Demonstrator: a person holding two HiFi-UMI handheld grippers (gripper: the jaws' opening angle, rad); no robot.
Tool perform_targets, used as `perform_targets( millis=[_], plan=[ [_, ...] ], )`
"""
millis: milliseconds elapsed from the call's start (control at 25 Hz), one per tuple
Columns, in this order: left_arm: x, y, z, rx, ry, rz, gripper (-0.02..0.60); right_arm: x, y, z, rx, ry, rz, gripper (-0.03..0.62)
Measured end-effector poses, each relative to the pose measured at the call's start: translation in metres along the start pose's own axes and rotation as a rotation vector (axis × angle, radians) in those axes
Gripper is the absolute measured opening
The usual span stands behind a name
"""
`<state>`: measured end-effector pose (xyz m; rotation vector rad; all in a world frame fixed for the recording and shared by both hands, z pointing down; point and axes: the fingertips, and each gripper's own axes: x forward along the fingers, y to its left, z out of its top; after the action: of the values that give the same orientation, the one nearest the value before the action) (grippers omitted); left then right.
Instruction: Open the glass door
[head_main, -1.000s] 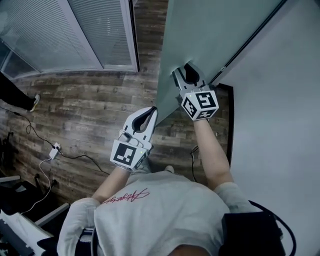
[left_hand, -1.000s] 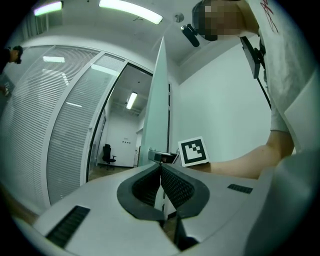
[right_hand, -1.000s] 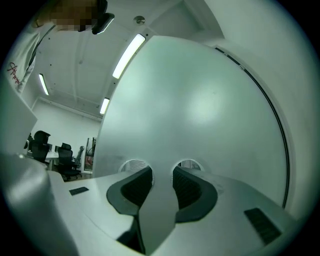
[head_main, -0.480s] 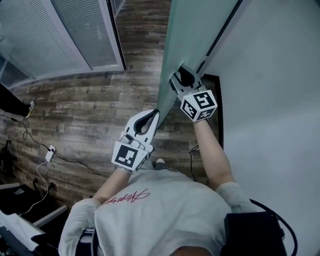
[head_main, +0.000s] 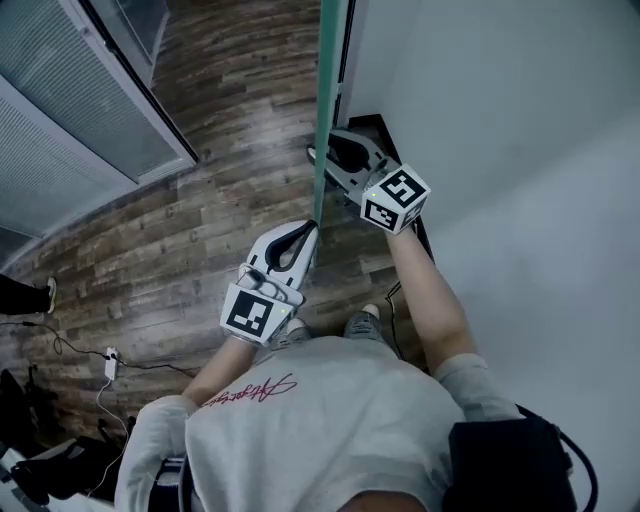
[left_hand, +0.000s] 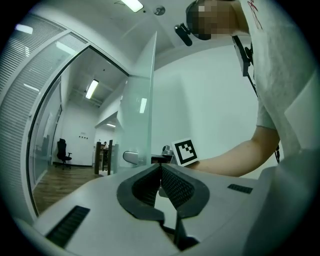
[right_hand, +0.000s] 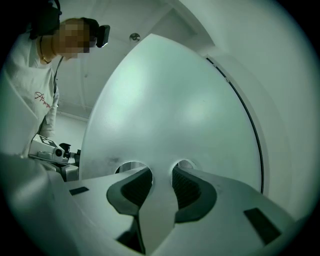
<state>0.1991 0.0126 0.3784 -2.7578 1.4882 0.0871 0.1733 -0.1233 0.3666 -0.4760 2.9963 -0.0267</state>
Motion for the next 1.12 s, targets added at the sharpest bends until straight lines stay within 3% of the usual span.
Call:
perform_targets(
  millis=[200,400,960,1120],
  plan=[
    [0.05,-0.041,0.014,-0.037,-0.052,-0.035,0.017,-0.046,-0.013,0.01,0.008,-0.013,0.088,0.132],
    [0.094,-0.083,0.012,-0.027,-0.048,-0.083,0.017,-0.09,-0.032,0.026,0.025,-0.035,0.175,0.132],
    [0.177,-0.165,-0.007,-0.032,-0.019,-0.179,0.017,-0.2,-0.103,0.032,-0.013,-0.004,0.282,0.134],
    [0.214,-0.191,-0.015,-0.018,0.002,-0.183,0.017,-0.245,-0.144,0.033,-0.025,0.003,0.3,0.137]
  ],
)
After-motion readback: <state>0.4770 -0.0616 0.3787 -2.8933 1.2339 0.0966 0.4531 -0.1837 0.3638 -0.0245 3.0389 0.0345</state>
